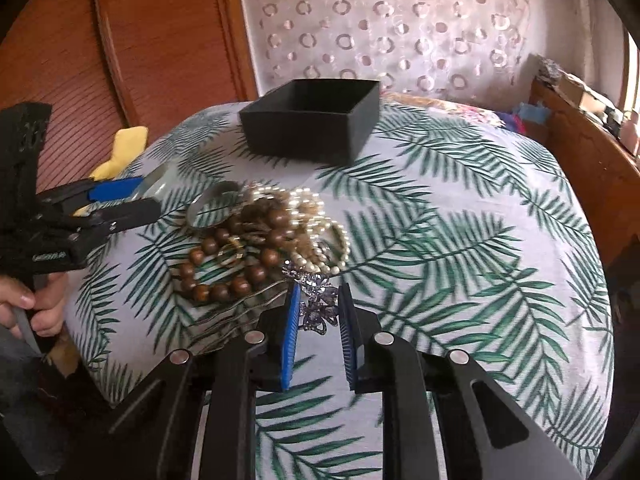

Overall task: Organize jewelry
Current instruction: 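Lift the jade bangle and silver brooch and carry both over the black box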

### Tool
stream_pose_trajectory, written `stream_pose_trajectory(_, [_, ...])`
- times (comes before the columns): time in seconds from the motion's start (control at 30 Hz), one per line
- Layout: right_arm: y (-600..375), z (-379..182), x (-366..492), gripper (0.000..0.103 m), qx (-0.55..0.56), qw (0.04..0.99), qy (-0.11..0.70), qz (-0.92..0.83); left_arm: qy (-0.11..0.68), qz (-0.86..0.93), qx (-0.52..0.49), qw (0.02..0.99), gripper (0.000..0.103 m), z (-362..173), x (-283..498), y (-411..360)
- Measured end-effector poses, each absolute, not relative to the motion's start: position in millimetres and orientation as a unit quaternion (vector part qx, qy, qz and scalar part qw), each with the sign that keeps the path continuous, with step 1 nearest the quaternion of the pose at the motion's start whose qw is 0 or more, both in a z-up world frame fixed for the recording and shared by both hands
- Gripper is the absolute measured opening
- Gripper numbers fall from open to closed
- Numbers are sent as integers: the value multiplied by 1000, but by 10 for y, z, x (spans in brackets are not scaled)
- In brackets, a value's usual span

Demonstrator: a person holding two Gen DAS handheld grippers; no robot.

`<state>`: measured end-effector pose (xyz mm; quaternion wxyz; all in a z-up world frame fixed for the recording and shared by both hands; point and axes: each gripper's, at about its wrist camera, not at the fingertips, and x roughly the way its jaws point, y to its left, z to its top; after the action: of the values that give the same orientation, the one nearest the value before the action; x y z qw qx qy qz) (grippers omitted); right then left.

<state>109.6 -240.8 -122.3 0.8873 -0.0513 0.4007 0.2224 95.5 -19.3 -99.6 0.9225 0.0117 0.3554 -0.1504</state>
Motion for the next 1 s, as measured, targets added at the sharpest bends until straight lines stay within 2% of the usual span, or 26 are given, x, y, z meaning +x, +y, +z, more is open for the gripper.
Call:
stream_pose_trajectory(0.63, [-2347,-810,1107,21,-85,909,345,217,342,-151,24,927,69,-883,968,-228])
stream_pose_trajectory(1.0, [-2171,-495,1524,21,-121,917,308,225,322,-151,40,934,69,-701,1252,-246])
